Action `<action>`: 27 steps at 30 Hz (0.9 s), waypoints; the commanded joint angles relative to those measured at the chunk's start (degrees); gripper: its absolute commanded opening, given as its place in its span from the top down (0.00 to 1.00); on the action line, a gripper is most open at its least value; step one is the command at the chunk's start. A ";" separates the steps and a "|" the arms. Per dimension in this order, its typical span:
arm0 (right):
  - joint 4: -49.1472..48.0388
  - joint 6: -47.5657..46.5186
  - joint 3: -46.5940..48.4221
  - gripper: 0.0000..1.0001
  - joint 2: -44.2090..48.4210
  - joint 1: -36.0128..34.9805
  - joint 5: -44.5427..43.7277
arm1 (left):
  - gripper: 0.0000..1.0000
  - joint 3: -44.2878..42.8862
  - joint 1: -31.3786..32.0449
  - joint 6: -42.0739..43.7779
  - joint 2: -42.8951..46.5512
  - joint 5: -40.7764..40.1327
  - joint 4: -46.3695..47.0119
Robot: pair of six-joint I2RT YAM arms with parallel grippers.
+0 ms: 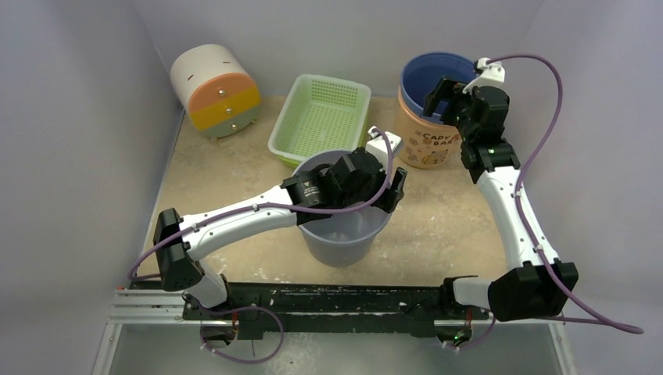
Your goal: Turn the large container upside down
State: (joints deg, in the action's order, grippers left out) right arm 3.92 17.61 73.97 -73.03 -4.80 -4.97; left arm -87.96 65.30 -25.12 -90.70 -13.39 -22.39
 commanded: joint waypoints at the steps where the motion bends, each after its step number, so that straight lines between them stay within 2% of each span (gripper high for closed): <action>1: -2.34 0.11 -0.85 0.00 1.87 0.81 0.53 | 0.28 -2.61 0.18 -2.67 -0.53 -5.91 -2.93; 4: -2.58 0.29 -1.55 0.00 2.48 1.25 0.80 | 0.31 -2.45 0.15 -3.09 -1.10 -7.54 -4.29; 11: -2.87 0.50 -2.46 0.00 3.21 1.81 1.15 | 0.62 -0.36 0.27 -3.94 -0.43 -8.35 -4.84; 16: -3.23 0.60 -3.12 0.00 3.94 1.98 1.41 | 0.66 2.44 0.27 -4.54 0.35 -8.86 -5.55; 19: -3.14 0.60 -3.39 0.00 4.40 2.07 1.58 | 0.65 4.00 0.27 -4.97 0.25 -10.01 -7.96; 27: -4.14 1.29 -5.13 0.00 5.72 2.16 2.63 | 0.64 5.99 0.77 -7.47 1.53 -20.17 -17.58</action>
State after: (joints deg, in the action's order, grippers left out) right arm 3.01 18.04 69.41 -68.73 -2.92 -3.46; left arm -84.47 66.30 -32.01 -90.15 -25.39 -28.67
